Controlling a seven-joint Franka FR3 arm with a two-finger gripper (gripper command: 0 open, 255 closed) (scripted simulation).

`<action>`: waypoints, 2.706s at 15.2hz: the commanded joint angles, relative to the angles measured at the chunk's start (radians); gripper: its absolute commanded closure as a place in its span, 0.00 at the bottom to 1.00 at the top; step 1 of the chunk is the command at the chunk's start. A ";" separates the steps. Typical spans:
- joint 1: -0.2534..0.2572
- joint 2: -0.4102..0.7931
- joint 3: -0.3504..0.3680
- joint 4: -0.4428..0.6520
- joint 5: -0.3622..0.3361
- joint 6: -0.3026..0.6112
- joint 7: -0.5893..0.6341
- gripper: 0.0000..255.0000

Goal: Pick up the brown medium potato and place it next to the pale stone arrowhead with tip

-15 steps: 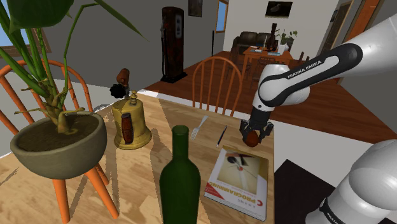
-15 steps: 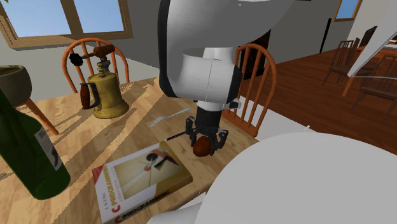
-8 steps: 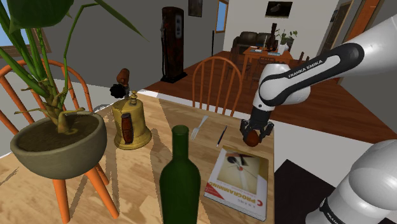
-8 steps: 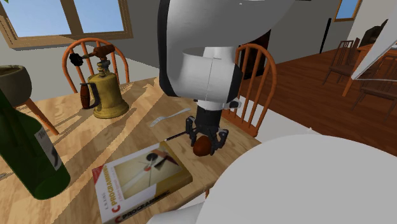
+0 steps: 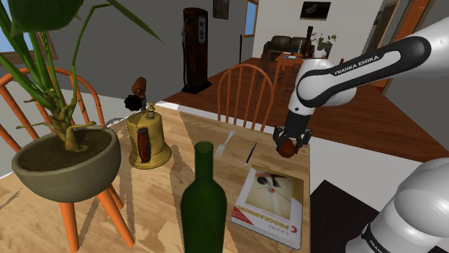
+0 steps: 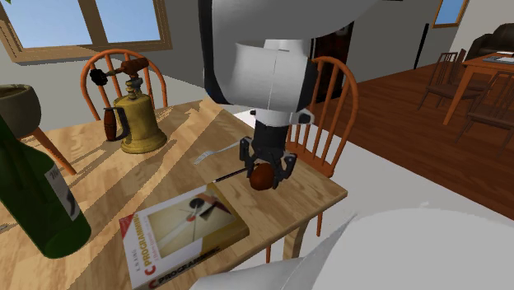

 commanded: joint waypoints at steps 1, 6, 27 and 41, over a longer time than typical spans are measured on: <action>-0.002 -0.018 -0.001 0.015 -0.004 -0.034 0.004 1.00; -0.004 -0.055 -0.004 0.058 -0.012 -0.112 0.015 1.00; 0.121 -0.188 0.187 0.113 0.110 -0.257 0.274 1.00; 0.247 -0.077 0.495 0.244 0.240 -0.187 0.631 1.00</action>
